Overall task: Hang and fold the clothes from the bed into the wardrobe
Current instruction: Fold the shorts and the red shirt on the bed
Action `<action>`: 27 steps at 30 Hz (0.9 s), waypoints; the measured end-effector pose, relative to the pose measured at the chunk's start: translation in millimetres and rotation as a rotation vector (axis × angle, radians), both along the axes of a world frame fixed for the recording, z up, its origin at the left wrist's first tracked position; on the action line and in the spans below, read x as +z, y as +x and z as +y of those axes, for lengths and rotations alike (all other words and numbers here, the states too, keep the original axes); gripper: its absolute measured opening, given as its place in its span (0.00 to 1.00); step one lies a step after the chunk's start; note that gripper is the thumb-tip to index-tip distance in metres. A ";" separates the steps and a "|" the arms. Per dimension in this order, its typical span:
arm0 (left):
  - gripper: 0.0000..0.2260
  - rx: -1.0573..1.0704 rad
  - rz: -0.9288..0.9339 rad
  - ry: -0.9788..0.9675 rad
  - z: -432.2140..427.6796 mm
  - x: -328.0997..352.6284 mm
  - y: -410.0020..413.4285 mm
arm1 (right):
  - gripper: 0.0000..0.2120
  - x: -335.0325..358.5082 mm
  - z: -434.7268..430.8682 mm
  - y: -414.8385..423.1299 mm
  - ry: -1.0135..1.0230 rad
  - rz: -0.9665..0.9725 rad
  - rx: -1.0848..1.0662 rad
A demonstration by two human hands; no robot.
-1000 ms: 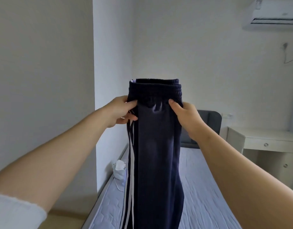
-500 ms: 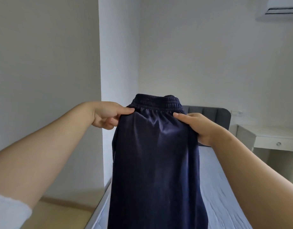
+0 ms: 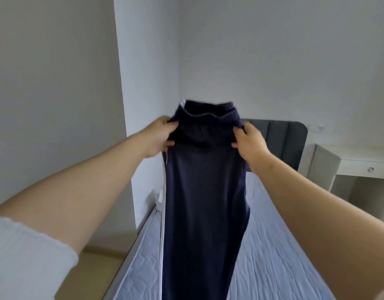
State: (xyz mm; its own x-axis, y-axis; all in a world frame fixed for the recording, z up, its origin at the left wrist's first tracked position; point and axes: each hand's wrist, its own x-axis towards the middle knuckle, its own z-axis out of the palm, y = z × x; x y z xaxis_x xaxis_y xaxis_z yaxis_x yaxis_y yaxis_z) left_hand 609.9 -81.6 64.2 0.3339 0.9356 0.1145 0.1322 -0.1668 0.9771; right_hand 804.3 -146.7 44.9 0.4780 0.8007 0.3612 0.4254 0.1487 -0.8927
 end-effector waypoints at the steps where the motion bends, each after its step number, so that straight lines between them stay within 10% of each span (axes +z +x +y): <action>1: 0.04 0.006 -0.049 0.063 1.3 12.3 1.2 | 0.10 11.9 0.3 -0.4 0.052 -0.009 -0.002; 13: 0.05 -0.028 -0.134 0.268 -32.6 26.2 -10.9 | 0.14 26.8 -44.6 -11.6 0.212 0.084 0.046; 27: 0.08 0.007 0.138 -0.123 -107.6 -217.4 -15.0 | 0.09 -226.6 -113.9 -15.5 -0.222 0.372 -0.005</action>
State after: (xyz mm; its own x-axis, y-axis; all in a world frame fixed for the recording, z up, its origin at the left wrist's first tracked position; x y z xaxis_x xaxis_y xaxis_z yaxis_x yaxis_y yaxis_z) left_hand 594.8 -189.2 -153.3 0.3323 0.9420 -0.0472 0.2675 -0.0461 0.9624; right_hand 788.8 -260.6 -181.8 0.5471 0.8369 -0.0177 0.0685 -0.0659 -0.9955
